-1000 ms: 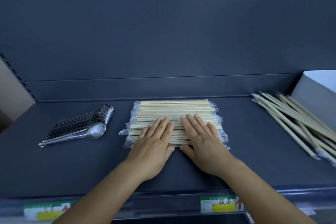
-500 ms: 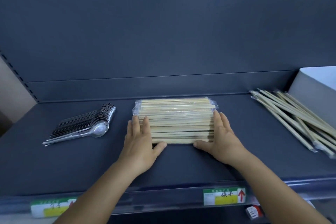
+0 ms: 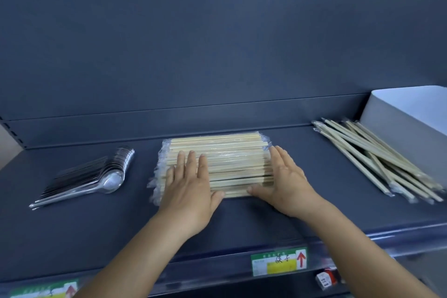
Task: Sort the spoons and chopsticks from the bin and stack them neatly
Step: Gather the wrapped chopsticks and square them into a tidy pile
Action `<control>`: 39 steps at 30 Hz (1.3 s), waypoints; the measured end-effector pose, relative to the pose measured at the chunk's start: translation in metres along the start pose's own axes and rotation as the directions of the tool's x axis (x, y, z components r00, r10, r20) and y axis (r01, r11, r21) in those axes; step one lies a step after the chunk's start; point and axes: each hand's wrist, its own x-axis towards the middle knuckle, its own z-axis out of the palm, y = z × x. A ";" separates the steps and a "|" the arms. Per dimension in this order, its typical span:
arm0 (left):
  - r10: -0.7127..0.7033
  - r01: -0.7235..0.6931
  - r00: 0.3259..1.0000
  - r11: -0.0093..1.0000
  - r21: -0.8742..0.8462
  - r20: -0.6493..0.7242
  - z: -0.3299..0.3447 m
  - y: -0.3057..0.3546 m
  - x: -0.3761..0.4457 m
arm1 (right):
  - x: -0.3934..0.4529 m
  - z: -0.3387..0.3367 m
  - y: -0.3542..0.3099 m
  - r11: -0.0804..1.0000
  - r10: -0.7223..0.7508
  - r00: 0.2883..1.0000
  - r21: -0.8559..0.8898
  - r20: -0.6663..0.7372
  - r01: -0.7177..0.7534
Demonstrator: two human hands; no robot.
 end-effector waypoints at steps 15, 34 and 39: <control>0.378 -0.387 0.922 0.887 -0.254 -0.086 0.011 0.196 0.046 | 0.008 -0.089 0.133 0.969 0.125 0.985 -0.197 -0.118 -0.146; 0.297 -0.253 0.950 0.912 -0.324 0.094 0.034 0.240 0.099 | 0.053 -0.094 0.167 0.933 -0.015 1.000 -0.359 0.010 0.017; 0.261 -0.170 0.956 0.867 -0.468 0.135 0.034 0.241 0.106 | 0.059 -0.087 0.153 0.925 0.103 0.992 -0.373 0.077 -0.067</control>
